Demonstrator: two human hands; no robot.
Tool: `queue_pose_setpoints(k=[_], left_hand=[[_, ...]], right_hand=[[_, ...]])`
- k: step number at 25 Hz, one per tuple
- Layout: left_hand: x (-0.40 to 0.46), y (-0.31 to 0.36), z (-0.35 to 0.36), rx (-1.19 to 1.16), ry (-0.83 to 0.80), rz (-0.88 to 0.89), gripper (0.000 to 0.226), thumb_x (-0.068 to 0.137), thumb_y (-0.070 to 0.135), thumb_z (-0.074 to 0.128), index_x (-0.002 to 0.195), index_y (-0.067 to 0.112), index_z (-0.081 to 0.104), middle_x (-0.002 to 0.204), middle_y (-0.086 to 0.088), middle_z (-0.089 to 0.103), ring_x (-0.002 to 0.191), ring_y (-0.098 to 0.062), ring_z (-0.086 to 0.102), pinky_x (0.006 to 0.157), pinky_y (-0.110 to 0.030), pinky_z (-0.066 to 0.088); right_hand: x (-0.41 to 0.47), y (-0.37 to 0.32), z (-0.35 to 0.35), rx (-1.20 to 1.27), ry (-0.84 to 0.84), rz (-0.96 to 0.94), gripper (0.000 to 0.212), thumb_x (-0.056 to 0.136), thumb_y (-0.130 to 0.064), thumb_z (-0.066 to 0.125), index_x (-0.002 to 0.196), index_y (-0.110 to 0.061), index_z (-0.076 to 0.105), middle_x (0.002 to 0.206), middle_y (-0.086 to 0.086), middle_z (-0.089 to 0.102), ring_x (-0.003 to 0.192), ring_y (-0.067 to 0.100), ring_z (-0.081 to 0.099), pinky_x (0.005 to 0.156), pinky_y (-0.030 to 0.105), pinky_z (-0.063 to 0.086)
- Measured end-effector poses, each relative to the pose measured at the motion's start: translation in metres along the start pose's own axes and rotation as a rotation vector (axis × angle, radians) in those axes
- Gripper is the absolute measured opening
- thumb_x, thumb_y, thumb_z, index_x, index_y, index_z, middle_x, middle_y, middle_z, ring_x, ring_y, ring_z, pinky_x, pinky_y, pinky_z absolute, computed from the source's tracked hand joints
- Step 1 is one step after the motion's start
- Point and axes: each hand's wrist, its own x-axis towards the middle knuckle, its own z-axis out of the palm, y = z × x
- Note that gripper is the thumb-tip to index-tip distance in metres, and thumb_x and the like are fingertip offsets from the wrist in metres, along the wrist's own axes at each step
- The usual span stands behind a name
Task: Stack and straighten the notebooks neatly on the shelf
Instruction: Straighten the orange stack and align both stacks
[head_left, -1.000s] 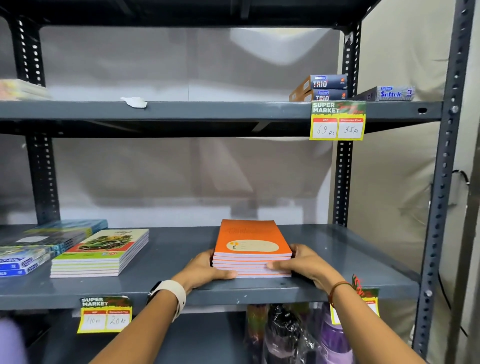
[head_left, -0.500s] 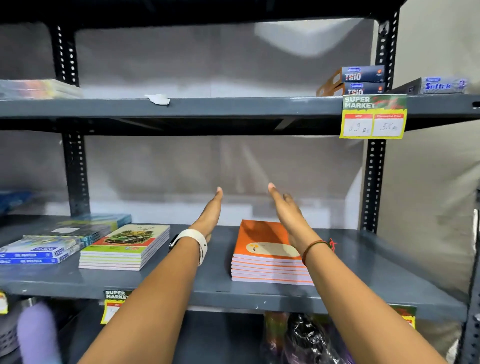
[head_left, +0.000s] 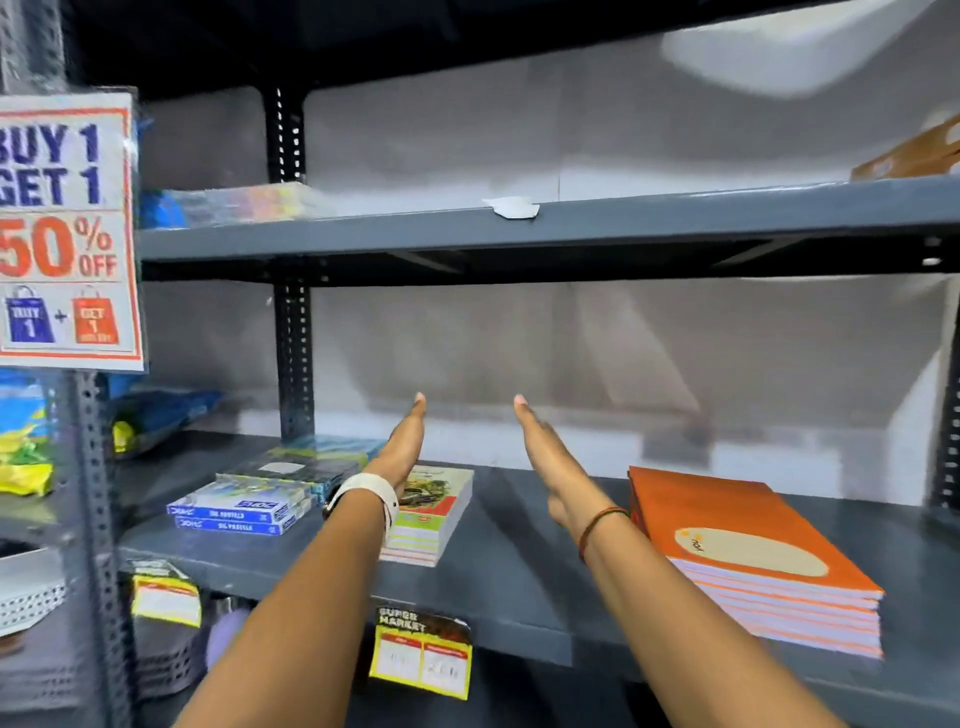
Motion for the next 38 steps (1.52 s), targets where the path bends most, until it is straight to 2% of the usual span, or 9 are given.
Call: queue_pose_setpoints(k=[5,10,15,22,26,29,33,36,38], left_hand=[[0.047,-0.052,-0.092,0.025,-0.03,-0.105,0.07,0.094,0.06,0.032,0.151,0.02,0.029,0.157,-0.004,0.031,0.143,-0.024,0.032,0.12,-0.043,0.023],[0.067,-0.093,-0.106,-0.075,-0.23,-0.176,0.066,0.096,0.057,0.029,0.151,0.02,0.027,0.158,-0.001,0.03,0.146,-0.023,0.028,0.121,-0.044,0.019],[0.084,-0.093,-0.108,-0.138,-0.27,-0.203,0.072,0.099,0.054,0.015,0.152,0.005,0.018,0.16,-0.009,0.018,0.148,-0.021,0.019,0.118,-0.032,0.018],[0.099,-0.1,-0.101,-0.264,-0.317,-0.301,0.078,0.096,0.06,0.019,0.151,0.005,0.022,0.157,-0.016,0.029,0.142,-0.032,0.034,0.118,-0.046,0.027],[0.091,-0.095,-0.078,-0.353,-0.365,-0.339,0.079,0.095,0.061,0.019,0.15,0.004,0.025,0.154,-0.016,0.033,0.136,-0.034,0.042,0.111,-0.048,0.037],[0.077,-0.087,-0.051,-0.4,-0.404,-0.374,0.081,0.094,0.063,0.019,0.146,0.002,0.033,0.147,-0.02,0.044,0.117,-0.032,0.056,0.082,-0.041,0.051],[0.06,-0.076,-0.016,-0.423,-0.41,-0.39,0.081,0.094,0.064,0.018,0.147,0.004,0.031,0.143,-0.019,0.048,0.102,-0.026,0.059,0.065,-0.037,0.049],[0.051,-0.075,0.005,-0.388,-0.397,-0.363,0.082,0.093,0.065,0.017,0.146,0.005,0.033,0.098,-0.014,0.073,0.071,-0.03,0.072,0.058,-0.034,0.05],[0.045,-0.074,0.014,-0.364,-0.395,-0.353,0.082,0.092,0.067,0.016,0.144,0.006,0.034,0.062,-0.011,0.075,0.053,-0.028,0.073,0.056,-0.032,0.051]], right_hand=[[0.02,0.036,0.068,0.073,0.004,0.145,0.08,0.088,-0.07,0.035,0.152,-0.023,0.022,0.161,0.002,0.021,0.146,0.024,0.023,0.114,0.042,0.021],[0.033,0.062,0.101,0.183,0.037,0.203,0.062,0.088,-0.071,0.033,0.11,-0.022,0.064,0.109,0.007,0.073,0.077,0.013,0.068,0.061,0.025,0.047],[0.039,0.063,0.117,0.297,-0.012,0.286,0.073,0.081,-0.078,0.039,0.104,-0.015,0.068,0.088,0.011,0.078,0.069,0.025,0.075,0.058,0.032,0.06],[0.031,0.056,0.127,0.331,0.023,0.308,0.093,0.077,-0.08,0.042,0.151,-0.026,0.026,0.154,0.012,0.037,0.13,0.035,0.049,0.1,0.053,0.048],[0.024,0.051,0.108,0.259,0.059,0.296,0.087,0.081,-0.078,0.038,0.152,-0.029,0.021,0.16,0.005,0.023,0.139,0.031,0.037,0.08,0.034,0.053],[0.02,0.05,0.081,0.216,0.115,0.304,0.084,0.083,-0.075,0.038,0.151,-0.027,0.023,0.159,0.005,0.025,0.134,0.027,0.043,0.052,0.02,0.055],[0.014,0.053,0.045,0.171,0.167,0.309,0.086,0.083,-0.075,0.039,0.151,-0.026,0.023,0.16,0.006,0.02,0.142,0.03,0.031,0.051,0.025,0.049],[0.009,0.057,0.022,0.144,0.174,0.301,0.088,0.08,-0.077,0.039,0.151,-0.026,0.026,0.161,0.007,0.019,0.145,0.032,0.023,0.088,0.041,0.051],[0.008,0.062,0.009,0.129,0.177,0.298,0.089,0.08,-0.078,0.039,0.151,-0.027,0.026,0.161,0.005,0.017,0.147,0.031,0.018,0.11,0.049,0.032]])
